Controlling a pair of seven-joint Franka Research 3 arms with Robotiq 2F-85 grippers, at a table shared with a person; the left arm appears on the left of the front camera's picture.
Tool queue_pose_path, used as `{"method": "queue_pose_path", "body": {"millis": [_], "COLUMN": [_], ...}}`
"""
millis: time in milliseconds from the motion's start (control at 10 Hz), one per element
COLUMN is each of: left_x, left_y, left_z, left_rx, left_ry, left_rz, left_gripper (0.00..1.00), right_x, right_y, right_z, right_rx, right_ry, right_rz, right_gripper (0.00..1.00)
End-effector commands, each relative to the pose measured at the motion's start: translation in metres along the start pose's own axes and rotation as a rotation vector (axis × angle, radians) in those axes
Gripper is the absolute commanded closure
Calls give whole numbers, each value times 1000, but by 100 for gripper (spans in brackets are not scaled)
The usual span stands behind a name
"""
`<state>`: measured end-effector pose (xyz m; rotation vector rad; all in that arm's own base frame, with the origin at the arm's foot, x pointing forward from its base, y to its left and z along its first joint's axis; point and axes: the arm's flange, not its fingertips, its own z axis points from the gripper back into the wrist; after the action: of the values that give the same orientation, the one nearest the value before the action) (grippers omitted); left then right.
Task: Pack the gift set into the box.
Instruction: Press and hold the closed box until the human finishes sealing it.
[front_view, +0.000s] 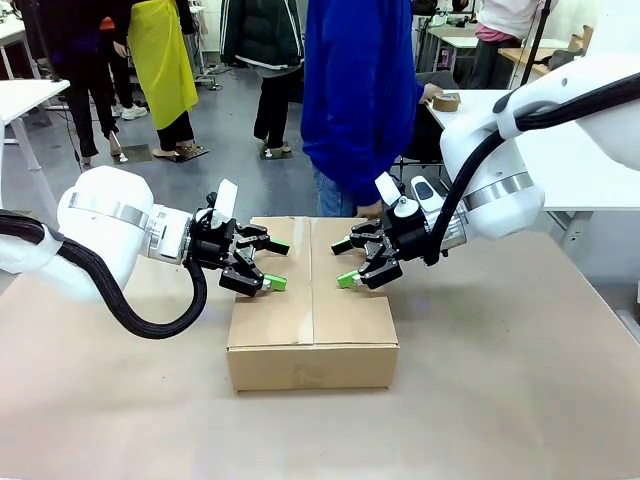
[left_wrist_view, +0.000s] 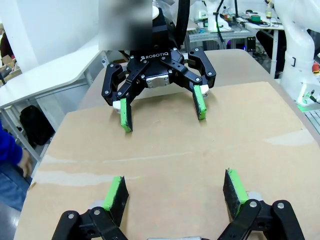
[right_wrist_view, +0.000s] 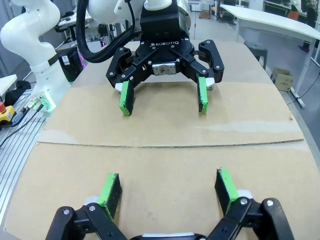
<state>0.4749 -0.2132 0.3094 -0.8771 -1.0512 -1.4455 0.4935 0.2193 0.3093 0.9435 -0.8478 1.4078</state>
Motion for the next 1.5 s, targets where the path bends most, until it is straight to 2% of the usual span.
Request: {"method": "queue_pose_path", "body": {"millis": [0,1400], "left_x": [-3,-3], "left_y": [-3,-3], "left_z": [0,0], "left_rx": [-6,-6], "left_ry": [-6,-6], "left_rz": [-15,-15], "left_gripper": [0,0], "right_x": [-1,-1], "right_y": [0,0], "right_z": [-1,-1], "right_rx": [-2,-2], "right_ry": [2,2], "right_rz": [11,11], "right_gripper": [0,0]}}
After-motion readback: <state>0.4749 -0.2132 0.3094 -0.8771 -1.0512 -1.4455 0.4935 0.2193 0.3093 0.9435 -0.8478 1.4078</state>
